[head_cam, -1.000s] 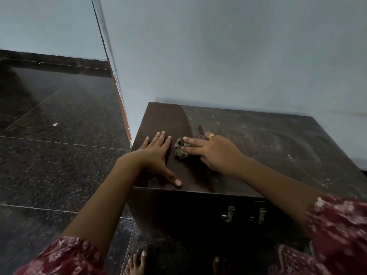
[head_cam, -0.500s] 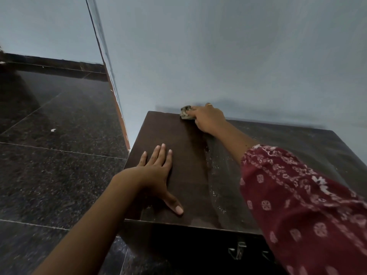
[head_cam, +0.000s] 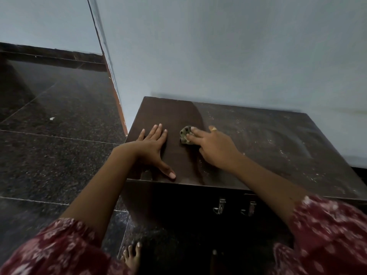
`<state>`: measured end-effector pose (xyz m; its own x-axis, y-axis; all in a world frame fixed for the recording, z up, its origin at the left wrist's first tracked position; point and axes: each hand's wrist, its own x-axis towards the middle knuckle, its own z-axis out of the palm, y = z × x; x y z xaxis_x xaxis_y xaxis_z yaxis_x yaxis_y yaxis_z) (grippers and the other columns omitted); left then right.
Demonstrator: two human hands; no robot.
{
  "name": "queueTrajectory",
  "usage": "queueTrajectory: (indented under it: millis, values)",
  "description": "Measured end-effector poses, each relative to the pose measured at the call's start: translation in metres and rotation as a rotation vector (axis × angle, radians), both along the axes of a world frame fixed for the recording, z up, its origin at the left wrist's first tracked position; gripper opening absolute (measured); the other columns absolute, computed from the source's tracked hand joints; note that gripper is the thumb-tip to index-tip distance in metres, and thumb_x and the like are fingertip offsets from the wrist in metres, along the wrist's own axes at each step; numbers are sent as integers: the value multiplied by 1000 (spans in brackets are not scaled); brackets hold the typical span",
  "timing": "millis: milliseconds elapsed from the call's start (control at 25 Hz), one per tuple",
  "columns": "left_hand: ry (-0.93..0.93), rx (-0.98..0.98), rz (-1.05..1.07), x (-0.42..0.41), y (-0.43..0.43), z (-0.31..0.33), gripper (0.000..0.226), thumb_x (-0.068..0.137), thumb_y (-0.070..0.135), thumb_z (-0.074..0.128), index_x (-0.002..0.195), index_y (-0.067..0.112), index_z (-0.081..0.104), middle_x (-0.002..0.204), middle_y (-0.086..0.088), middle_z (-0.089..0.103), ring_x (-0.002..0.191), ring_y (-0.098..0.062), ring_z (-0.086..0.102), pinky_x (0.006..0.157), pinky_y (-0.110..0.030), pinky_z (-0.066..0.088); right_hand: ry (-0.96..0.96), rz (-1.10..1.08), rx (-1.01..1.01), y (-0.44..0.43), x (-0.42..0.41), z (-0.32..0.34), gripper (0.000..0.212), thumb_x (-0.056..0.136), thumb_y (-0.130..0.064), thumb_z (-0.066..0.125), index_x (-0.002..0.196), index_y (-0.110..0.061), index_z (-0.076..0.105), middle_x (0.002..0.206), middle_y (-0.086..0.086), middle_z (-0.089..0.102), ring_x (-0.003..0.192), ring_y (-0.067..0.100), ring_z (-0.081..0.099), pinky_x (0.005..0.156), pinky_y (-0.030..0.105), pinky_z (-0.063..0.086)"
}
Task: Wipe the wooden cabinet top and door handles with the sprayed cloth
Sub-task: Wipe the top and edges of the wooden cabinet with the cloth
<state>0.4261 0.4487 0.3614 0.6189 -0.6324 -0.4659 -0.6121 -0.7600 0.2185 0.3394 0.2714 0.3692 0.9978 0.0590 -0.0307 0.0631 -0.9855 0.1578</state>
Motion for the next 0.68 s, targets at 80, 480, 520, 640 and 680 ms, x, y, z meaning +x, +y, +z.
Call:
queueTrajectory:
  millis: [80,480,520,640,680]
  values:
    - [7,1,-17,-5,-4,-1,140,57,66,71,146,14,-22,154,-6,-32,140,-16,-33,116,-43,-21,12,14,1,3,-27,-4,56,94,-13,39,145,-33,26,158,-9,19,134,37,31,98,40,43]
    - [2,20,-101,-26,-33,0,141,57,67,71,146,13,-24,154,-5,-32,140,-16,-33,115,-43,-21,-210,376,-92,-36,-99,-16,46,76,-23,43,115,-35,65,124,-14,65,70,18,61,54,23,50]
    - [2,23,-105,-27,-36,0,141,57,67,71,146,13,-24,154,-5,-32,140,-16,-33,116,-44,-20,-223,388,-101,-43,-97,-15,49,76,-24,38,115,-37,65,124,-15,65,69,17,61,54,22,50]
    - [4,50,-94,-25,-46,1,143,55,69,71,145,12,-25,154,-5,-33,140,-17,-33,117,-46,-19,-230,403,-132,-53,-80,-16,45,71,-21,59,113,-36,66,121,-14,67,69,20,65,53,22,51]
    - [3,63,-86,-23,-48,0,144,54,70,70,145,12,-25,154,-5,-34,140,-17,-33,117,-46,-19,-228,384,-131,-56,-70,-19,49,66,-19,70,113,-36,66,120,-14,68,70,21,66,53,22,51]
